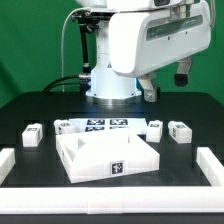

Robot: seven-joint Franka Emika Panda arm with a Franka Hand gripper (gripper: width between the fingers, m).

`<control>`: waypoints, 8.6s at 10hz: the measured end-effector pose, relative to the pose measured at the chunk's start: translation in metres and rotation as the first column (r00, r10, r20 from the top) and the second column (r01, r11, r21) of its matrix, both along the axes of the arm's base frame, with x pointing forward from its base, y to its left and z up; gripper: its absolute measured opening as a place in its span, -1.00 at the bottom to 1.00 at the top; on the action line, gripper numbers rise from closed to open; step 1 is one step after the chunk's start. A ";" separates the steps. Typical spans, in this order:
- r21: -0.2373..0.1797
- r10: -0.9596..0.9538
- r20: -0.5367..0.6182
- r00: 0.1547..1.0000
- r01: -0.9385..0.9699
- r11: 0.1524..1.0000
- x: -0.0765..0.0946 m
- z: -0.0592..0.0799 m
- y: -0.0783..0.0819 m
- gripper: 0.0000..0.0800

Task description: Assemble one leg

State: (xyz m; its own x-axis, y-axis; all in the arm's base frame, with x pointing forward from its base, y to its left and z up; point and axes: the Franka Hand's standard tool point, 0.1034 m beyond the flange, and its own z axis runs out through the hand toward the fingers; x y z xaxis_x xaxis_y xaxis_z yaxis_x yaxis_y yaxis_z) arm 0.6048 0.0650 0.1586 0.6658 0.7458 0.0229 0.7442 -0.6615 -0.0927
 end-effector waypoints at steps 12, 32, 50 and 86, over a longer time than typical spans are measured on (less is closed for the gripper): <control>-0.021 0.221 0.108 0.969 -0.220 0.975 -0.025 -0.023 -0.014 0.63; -0.092 0.827 0.010 0.563 -0.823 0.561 -0.102 -0.074 -0.082 0.63; 0.080 0.830 -0.063 0.554 -0.826 0.558 -0.190 -0.142 -0.110 0.40; -0.004 0.640 0.006 0.768 -0.640 0.768 -0.115 -0.145 0.010 -0.82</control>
Offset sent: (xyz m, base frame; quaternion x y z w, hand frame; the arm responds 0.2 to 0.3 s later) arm 0.0000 0.0000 0.0000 0.0000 0.0000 0.0000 1.0000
